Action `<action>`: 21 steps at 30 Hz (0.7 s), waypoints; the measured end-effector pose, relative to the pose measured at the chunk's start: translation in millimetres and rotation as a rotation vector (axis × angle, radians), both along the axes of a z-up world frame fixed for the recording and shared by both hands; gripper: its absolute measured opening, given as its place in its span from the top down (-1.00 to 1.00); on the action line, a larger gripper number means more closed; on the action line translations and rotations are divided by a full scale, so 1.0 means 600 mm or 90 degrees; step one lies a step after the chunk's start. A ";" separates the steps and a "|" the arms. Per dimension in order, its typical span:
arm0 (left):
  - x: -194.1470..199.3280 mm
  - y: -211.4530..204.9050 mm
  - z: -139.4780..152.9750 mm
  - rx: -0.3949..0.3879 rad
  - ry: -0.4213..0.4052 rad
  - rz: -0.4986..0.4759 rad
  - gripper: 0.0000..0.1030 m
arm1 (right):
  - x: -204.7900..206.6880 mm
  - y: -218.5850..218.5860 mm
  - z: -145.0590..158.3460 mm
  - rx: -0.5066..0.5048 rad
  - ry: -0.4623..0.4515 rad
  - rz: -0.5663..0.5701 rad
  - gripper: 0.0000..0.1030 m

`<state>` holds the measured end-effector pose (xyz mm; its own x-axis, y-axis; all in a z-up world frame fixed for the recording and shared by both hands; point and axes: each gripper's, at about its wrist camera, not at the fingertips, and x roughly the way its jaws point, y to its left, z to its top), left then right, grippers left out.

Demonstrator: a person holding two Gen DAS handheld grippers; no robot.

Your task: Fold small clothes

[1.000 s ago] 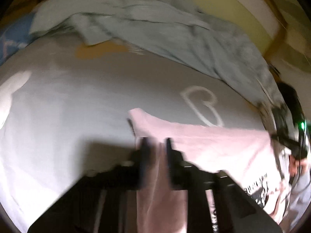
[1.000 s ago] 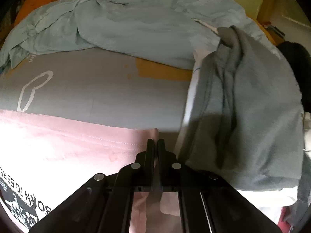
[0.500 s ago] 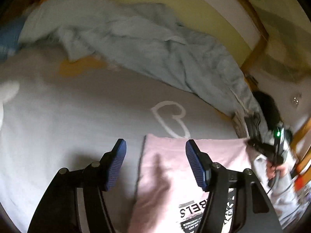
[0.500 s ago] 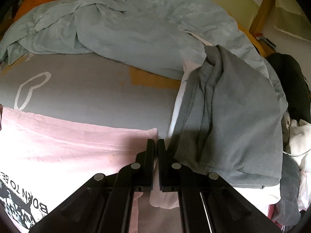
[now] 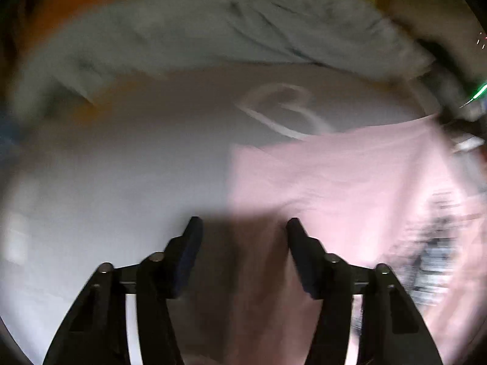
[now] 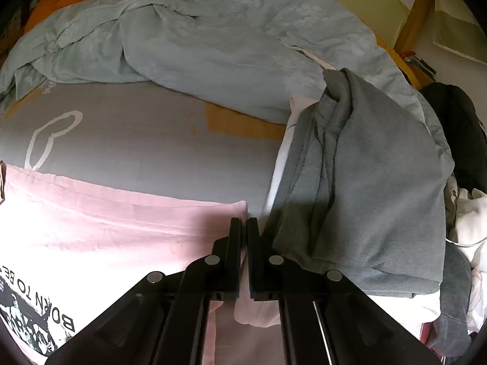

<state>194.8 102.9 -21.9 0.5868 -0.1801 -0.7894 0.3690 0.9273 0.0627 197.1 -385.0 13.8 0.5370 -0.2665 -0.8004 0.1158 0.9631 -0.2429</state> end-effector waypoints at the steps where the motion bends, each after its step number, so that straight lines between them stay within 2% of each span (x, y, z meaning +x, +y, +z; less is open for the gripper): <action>1: -0.003 -0.006 -0.003 0.039 -0.033 0.016 0.64 | 0.000 0.001 -0.002 -0.001 0.002 0.000 0.95; 2: -0.002 -0.005 -0.004 0.050 -0.039 0.026 0.88 | 0.001 0.002 -0.003 -0.002 0.004 0.001 0.95; 3: 0.001 0.004 -0.001 0.051 -0.042 0.041 0.96 | 0.001 0.003 -0.004 -0.004 0.005 0.002 0.95; 6: 0.007 0.053 0.026 0.008 -0.079 0.103 0.98 | 0.000 0.001 -0.002 -0.001 0.002 0.004 0.95; 9: 0.017 0.108 0.048 -0.058 -0.081 0.176 0.98 | 0.001 -0.001 -0.003 0.002 0.001 0.004 0.95; 10: 0.020 0.129 0.052 -0.090 -0.070 0.187 0.98 | 0.002 0.000 -0.005 0.000 0.002 0.004 0.95; 11: 0.024 0.151 0.054 -0.148 -0.044 0.182 0.98 | 0.001 0.000 -0.004 -0.001 0.002 0.004 0.95; 14: 0.042 0.182 0.044 -0.361 0.091 0.092 0.79 | 0.001 0.002 -0.005 -0.007 0.003 0.005 0.95; 15: 0.045 0.185 0.041 -0.384 0.105 0.088 0.70 | 0.001 0.001 -0.005 -0.006 0.003 0.006 0.95; 16: 0.047 0.185 0.037 -0.368 0.106 0.107 0.51 | 0.001 0.000 -0.004 -0.004 0.002 0.006 0.95; 17: 0.052 0.181 0.030 -0.342 0.107 0.120 0.42 | 0.001 -0.001 -0.004 0.000 0.002 0.004 0.95; 18: 0.058 0.174 0.020 -0.323 0.114 0.120 0.21 | 0.001 -0.002 -0.004 0.002 0.003 0.002 0.95; 20: 0.076 0.159 -0.011 -0.311 0.149 0.118 0.17 | 0.002 0.001 -0.006 -0.002 0.003 0.001 0.95; 21: 0.083 0.154 -0.025 -0.321 0.161 0.124 0.19 | 0.001 0.003 -0.006 -0.004 0.003 0.001 0.95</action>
